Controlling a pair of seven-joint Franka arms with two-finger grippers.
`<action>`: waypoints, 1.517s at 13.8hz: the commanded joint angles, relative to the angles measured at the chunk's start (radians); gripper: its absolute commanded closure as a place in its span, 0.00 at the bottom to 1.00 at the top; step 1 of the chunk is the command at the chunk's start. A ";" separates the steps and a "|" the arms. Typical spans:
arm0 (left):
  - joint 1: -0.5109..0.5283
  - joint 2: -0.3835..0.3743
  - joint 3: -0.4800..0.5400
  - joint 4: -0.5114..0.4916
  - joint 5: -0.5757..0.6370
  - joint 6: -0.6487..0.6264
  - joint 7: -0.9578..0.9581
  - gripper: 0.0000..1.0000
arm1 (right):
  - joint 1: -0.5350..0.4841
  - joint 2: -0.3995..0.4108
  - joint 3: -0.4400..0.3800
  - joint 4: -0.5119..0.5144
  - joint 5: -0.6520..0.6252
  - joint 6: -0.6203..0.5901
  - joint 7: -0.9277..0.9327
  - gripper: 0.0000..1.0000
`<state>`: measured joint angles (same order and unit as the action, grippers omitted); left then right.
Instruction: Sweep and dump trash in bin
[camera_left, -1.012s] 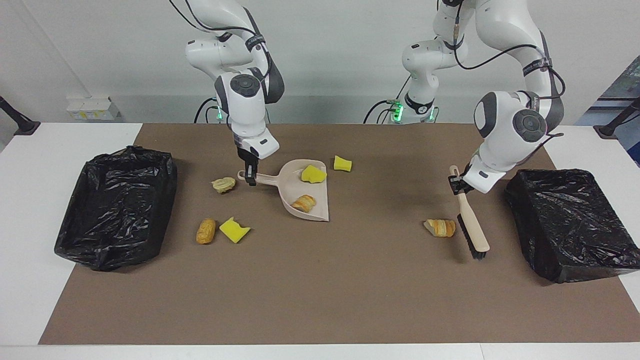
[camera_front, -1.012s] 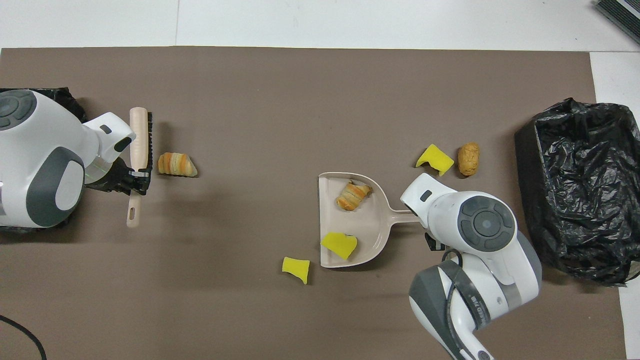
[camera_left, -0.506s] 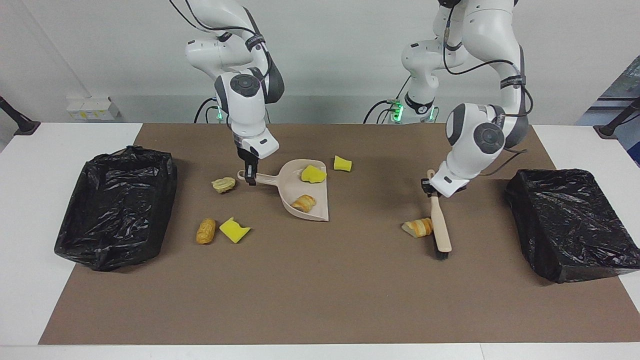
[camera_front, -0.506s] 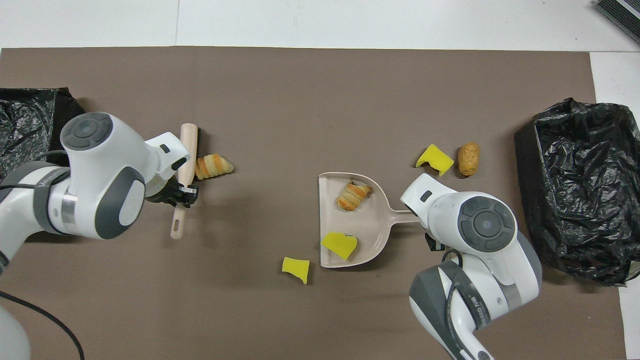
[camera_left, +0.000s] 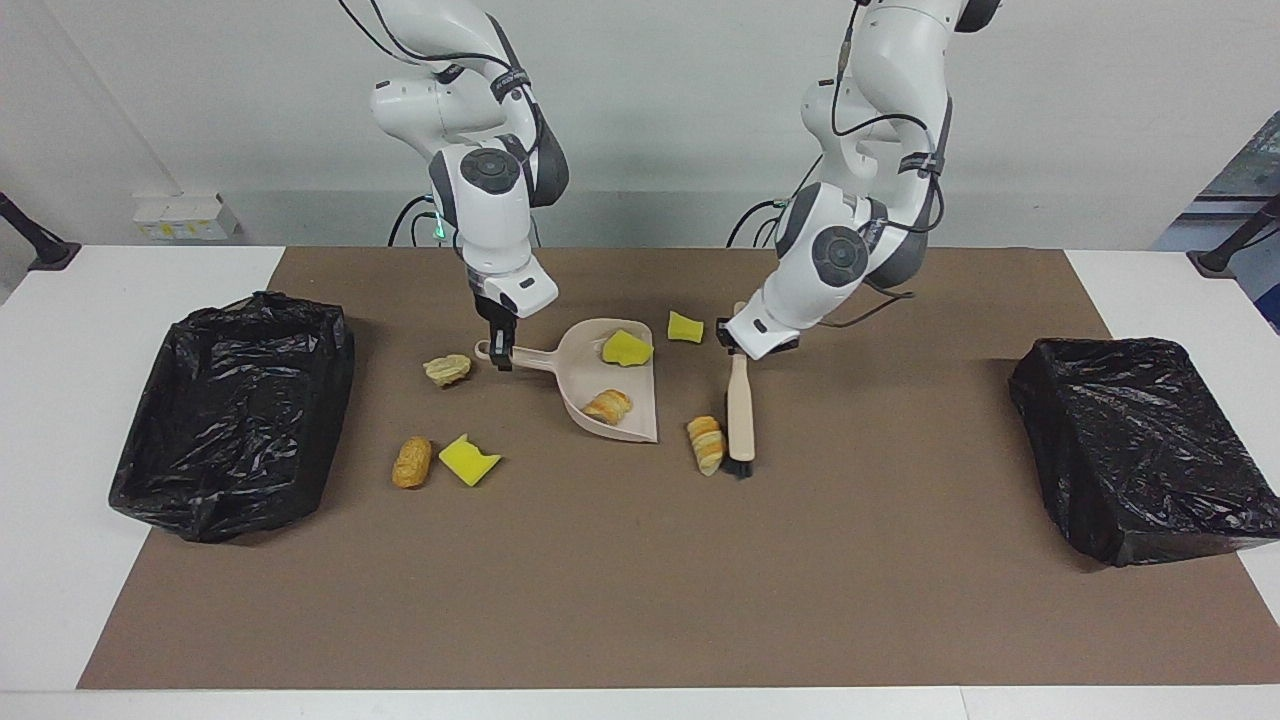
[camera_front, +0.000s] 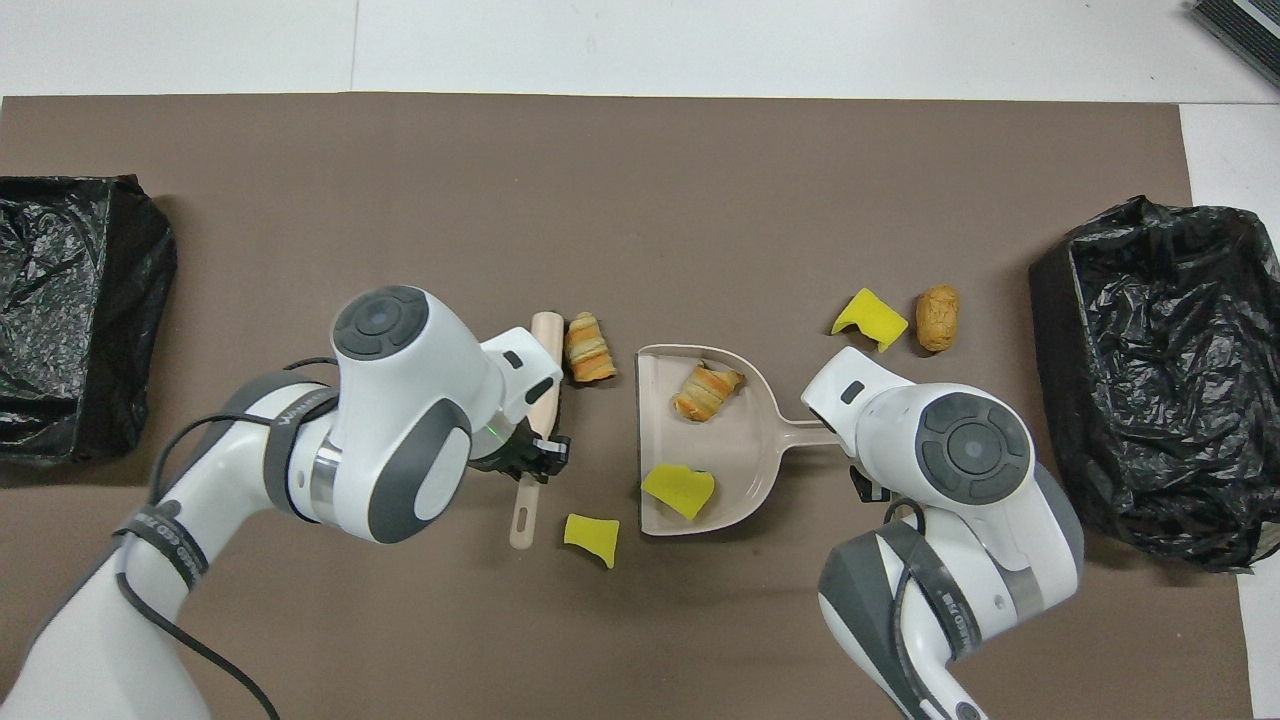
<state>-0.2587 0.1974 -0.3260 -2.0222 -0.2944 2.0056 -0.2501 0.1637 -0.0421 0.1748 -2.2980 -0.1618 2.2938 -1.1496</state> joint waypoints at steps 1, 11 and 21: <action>-0.092 -0.024 0.015 -0.026 -0.075 -0.001 -0.005 1.00 | -0.015 -0.027 0.008 -0.026 0.011 0.019 0.011 1.00; -0.149 -0.127 -0.042 0.011 -0.106 -0.036 -0.435 1.00 | -0.012 -0.029 0.008 -0.026 0.011 0.013 0.036 1.00; -0.316 -0.322 -0.050 -0.228 -0.032 -0.002 -1.413 1.00 | -0.015 -0.039 0.008 -0.043 0.007 0.010 0.021 1.00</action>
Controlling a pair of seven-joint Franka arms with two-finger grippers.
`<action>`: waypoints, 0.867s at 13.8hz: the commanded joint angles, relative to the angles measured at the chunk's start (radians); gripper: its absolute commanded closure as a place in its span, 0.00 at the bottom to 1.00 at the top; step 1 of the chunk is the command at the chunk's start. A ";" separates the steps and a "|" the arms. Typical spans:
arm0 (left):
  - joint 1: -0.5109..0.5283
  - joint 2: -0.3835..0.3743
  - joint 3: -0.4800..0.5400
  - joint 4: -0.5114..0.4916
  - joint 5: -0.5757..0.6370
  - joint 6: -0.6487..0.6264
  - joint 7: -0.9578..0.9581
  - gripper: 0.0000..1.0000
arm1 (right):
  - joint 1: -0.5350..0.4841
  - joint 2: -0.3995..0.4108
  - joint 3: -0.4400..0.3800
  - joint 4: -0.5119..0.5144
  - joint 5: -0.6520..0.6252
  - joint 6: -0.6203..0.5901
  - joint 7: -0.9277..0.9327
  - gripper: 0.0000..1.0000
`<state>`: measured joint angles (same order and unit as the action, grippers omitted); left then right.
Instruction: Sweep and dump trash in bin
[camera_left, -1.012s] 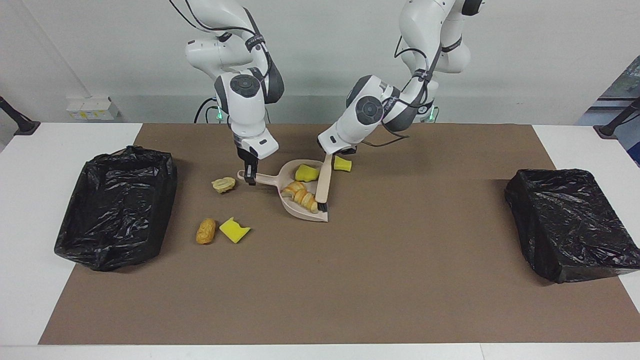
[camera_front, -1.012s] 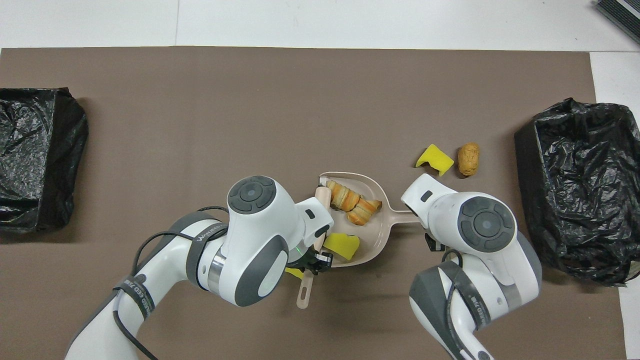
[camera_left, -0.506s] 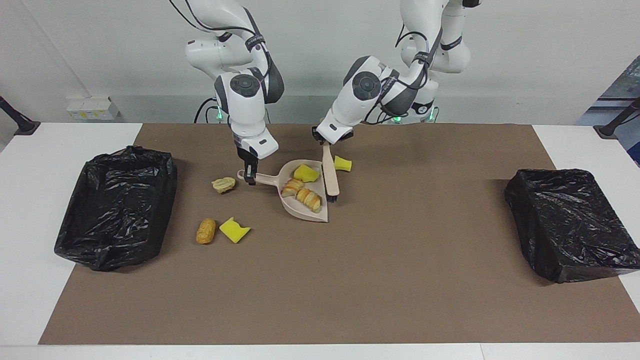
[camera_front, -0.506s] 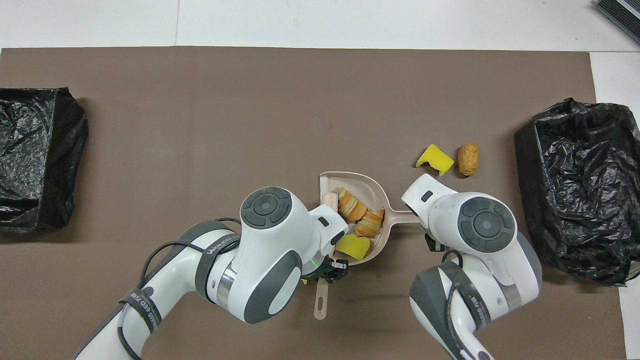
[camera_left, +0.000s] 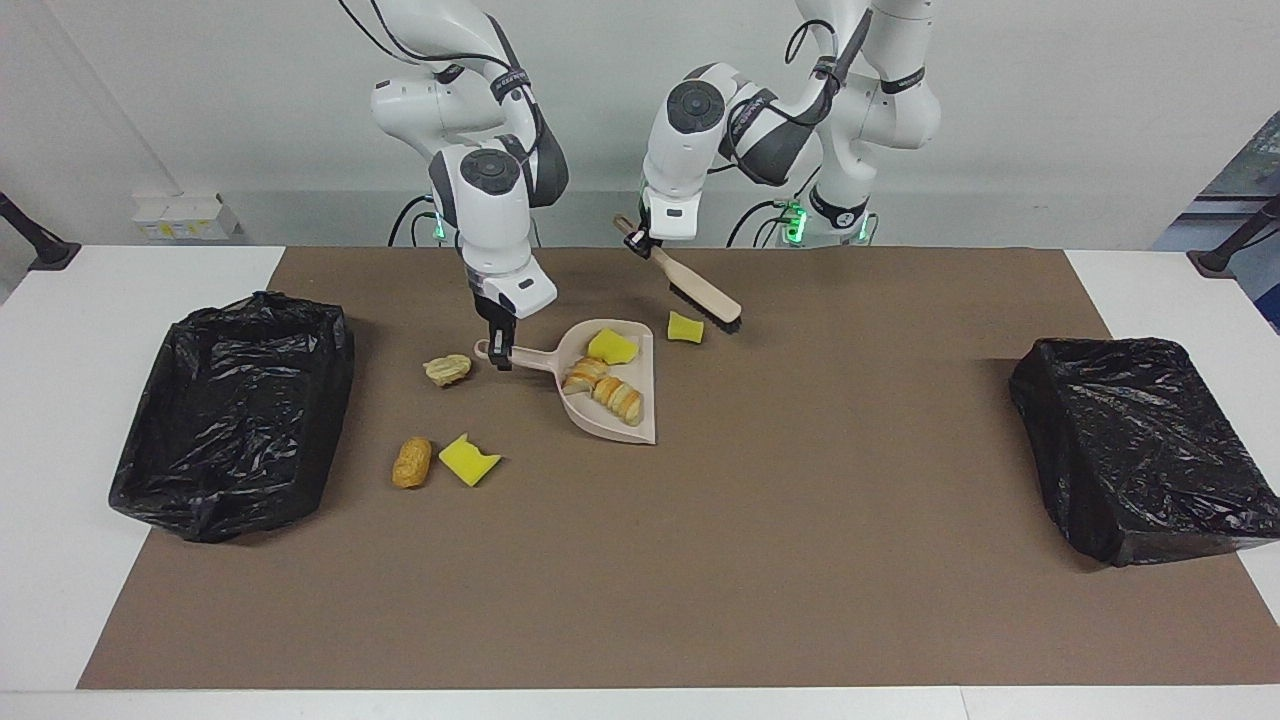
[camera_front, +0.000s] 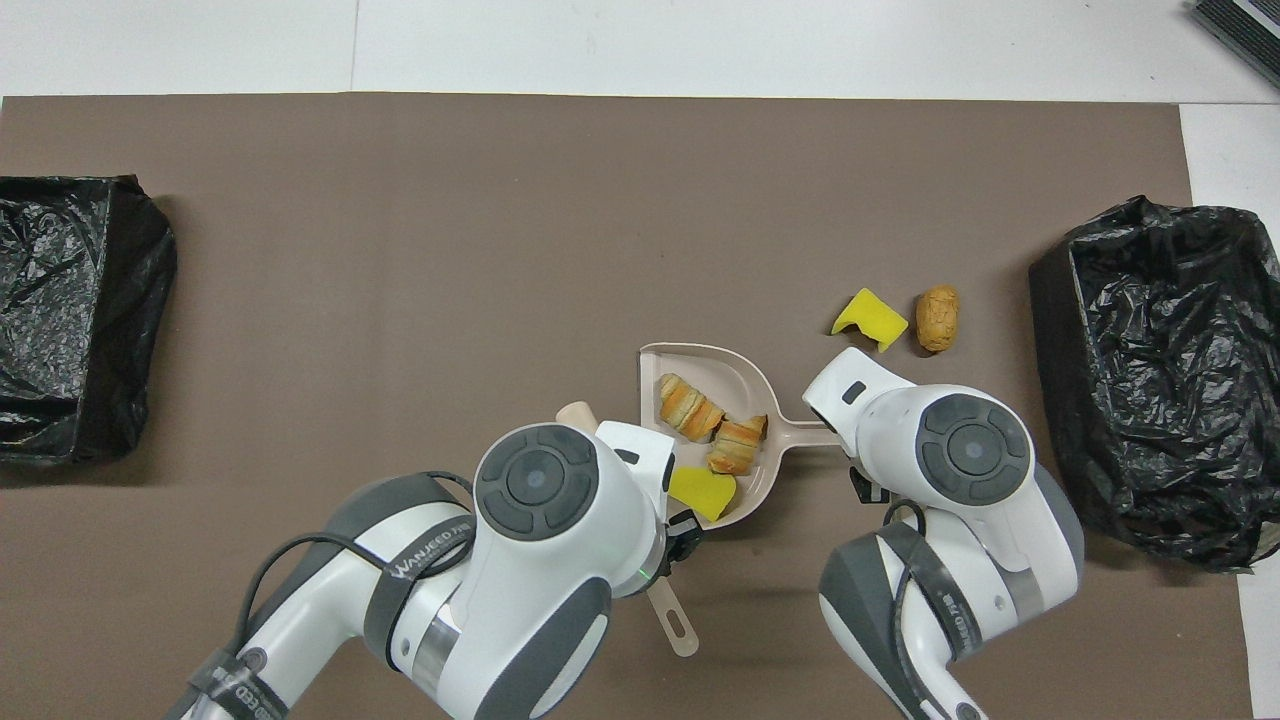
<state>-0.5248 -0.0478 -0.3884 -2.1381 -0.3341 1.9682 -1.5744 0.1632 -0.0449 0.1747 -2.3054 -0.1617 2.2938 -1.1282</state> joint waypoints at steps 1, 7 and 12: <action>-0.069 -0.080 0.011 -0.152 0.004 0.076 -0.091 1.00 | -0.014 -0.038 0.008 -0.038 0.008 0.010 -0.001 1.00; -0.028 0.045 0.017 -0.154 -0.061 0.224 0.266 1.00 | -0.013 -0.049 0.008 -0.049 0.008 0.010 0.001 1.00; 0.032 0.136 0.016 -0.077 -0.118 0.274 0.586 1.00 | -0.013 -0.047 0.008 -0.049 0.008 0.012 0.011 1.00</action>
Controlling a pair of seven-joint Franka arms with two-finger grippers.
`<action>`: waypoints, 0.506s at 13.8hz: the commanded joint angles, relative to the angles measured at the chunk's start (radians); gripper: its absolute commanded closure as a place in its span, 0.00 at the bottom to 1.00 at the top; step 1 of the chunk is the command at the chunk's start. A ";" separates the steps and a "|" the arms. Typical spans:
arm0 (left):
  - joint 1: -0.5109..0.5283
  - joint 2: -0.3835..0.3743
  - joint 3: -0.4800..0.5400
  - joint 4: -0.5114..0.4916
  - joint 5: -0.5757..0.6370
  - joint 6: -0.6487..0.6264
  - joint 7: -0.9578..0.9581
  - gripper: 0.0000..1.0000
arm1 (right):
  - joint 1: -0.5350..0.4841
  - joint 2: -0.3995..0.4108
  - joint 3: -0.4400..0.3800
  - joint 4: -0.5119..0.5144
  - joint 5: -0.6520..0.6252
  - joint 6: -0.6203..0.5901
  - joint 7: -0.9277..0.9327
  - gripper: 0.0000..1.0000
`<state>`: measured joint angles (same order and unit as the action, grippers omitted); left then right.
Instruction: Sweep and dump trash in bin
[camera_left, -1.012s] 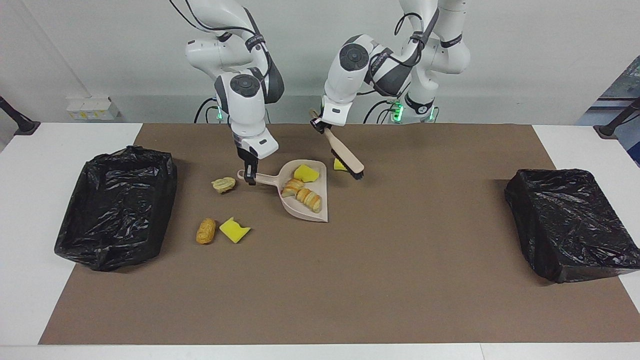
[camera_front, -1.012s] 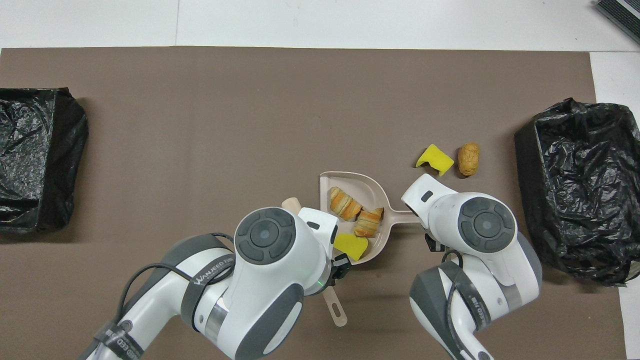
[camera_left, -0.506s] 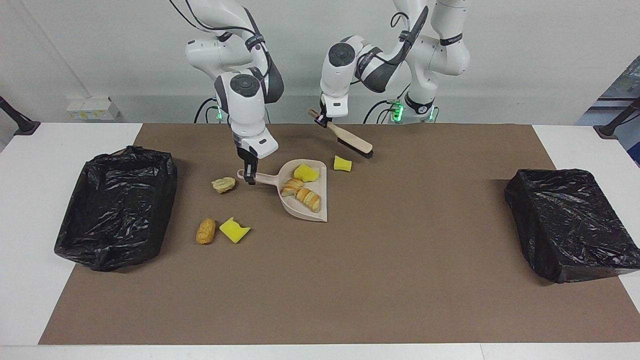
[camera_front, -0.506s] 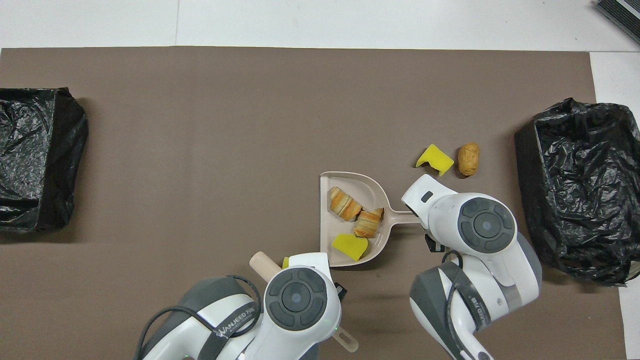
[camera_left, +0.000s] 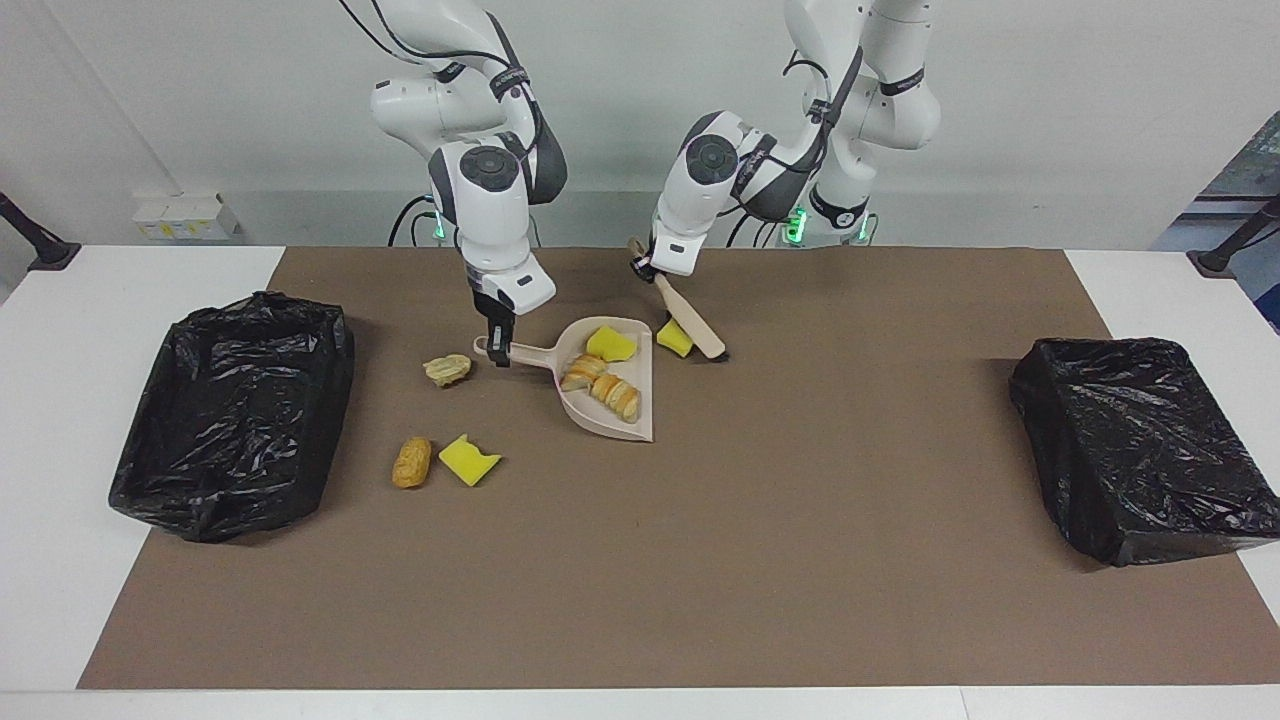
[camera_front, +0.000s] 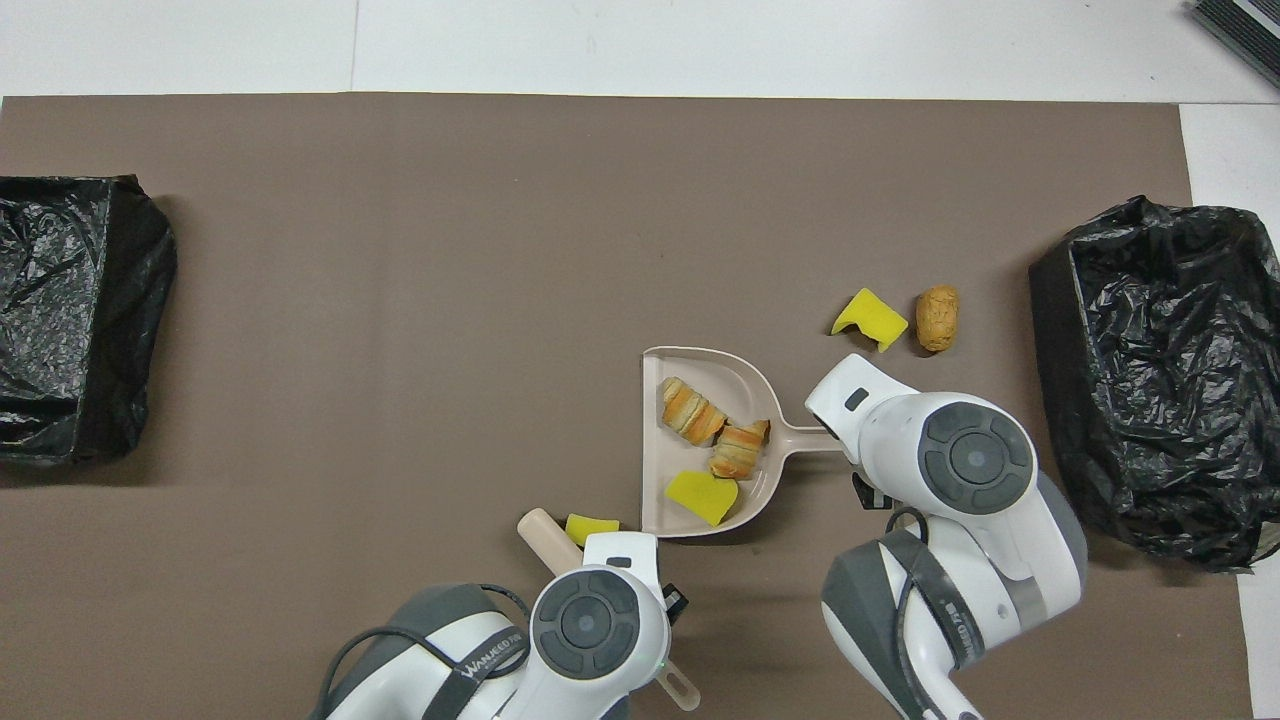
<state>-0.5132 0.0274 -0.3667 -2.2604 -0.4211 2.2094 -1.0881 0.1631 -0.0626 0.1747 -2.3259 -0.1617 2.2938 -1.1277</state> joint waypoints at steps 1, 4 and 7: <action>0.028 0.090 -0.006 0.076 -0.034 0.038 0.131 1.00 | -0.013 -0.029 0.008 -0.029 0.008 0.012 0.011 1.00; 0.028 0.144 -0.008 0.137 -0.033 0.085 0.232 1.00 | -0.011 -0.029 0.009 -0.029 0.008 0.012 0.014 1.00; 0.012 0.170 -0.012 0.173 -0.028 0.102 0.315 1.00 | -0.014 -0.028 0.009 -0.029 0.008 0.021 0.016 1.00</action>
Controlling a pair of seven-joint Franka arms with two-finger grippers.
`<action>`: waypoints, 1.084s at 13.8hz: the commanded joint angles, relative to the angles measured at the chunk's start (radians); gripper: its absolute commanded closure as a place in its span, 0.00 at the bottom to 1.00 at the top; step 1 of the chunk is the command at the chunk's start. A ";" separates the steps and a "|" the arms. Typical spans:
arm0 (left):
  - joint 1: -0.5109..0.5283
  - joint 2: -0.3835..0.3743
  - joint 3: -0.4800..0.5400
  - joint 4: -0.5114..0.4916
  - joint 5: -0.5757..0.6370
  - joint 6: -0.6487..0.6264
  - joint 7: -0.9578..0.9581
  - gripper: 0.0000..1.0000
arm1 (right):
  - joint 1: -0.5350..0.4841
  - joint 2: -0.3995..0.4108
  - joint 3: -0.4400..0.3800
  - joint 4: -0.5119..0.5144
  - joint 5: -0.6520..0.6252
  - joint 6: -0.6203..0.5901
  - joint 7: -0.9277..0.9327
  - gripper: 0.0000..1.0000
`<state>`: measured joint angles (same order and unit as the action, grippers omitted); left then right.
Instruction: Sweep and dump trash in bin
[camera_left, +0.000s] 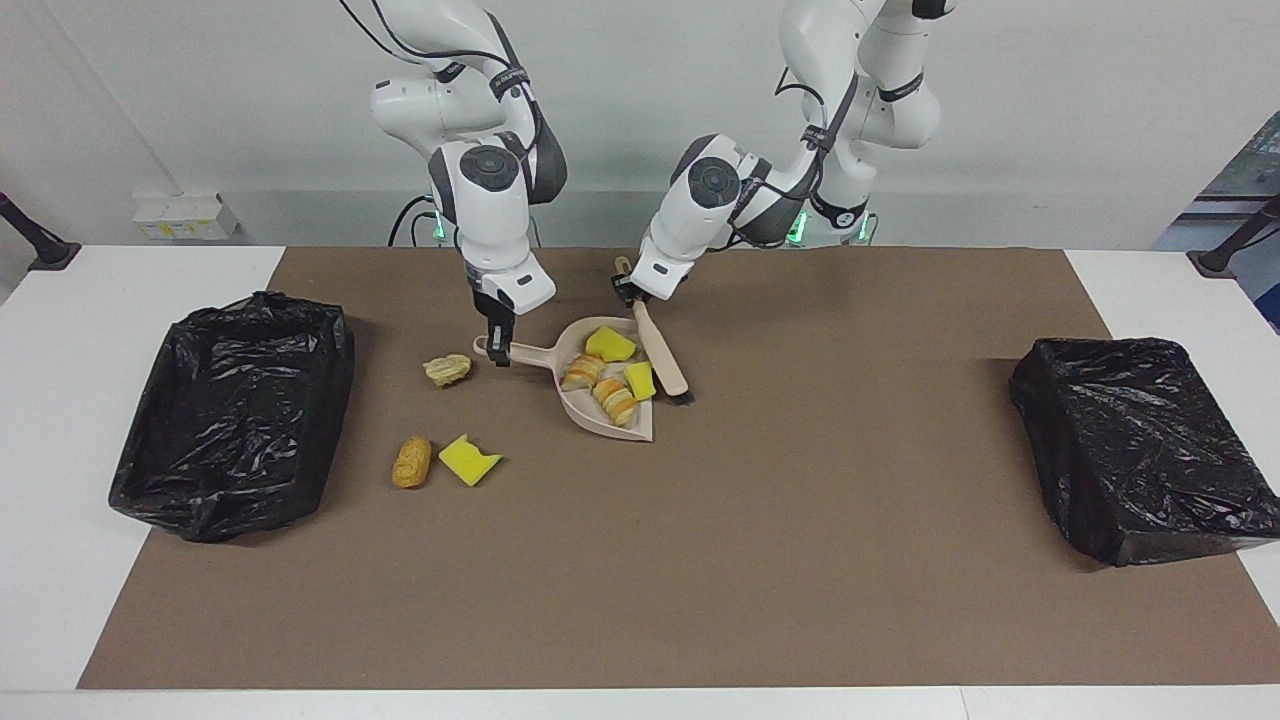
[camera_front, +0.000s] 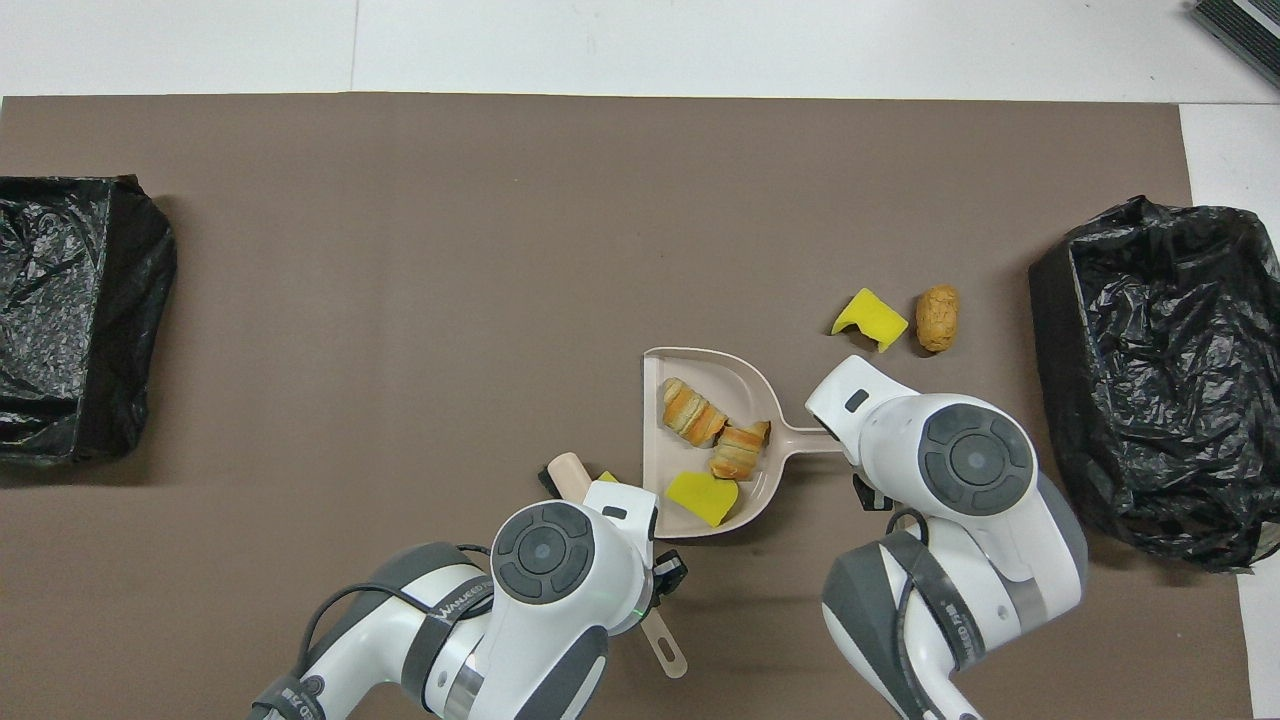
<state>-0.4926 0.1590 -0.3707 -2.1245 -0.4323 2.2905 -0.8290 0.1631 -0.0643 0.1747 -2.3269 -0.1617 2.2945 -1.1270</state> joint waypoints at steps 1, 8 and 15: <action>-0.006 0.039 -0.014 0.043 -0.007 0.011 0.057 1.00 | -0.016 -0.026 0.009 -0.028 0.011 0.025 0.016 1.00; 0.003 0.036 -0.007 0.268 0.222 -0.402 0.042 1.00 | -0.040 -0.040 0.008 -0.080 0.050 0.117 0.009 1.00; 0.031 0.011 0.009 0.360 0.271 -0.572 0.037 1.00 | -0.047 -0.091 0.006 -0.108 0.206 0.137 -0.017 1.00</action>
<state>-0.4884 0.1733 -0.3685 -1.8264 -0.1922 1.7960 -0.7883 0.1318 -0.0983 0.1740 -2.4034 -0.0099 2.4253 -1.1258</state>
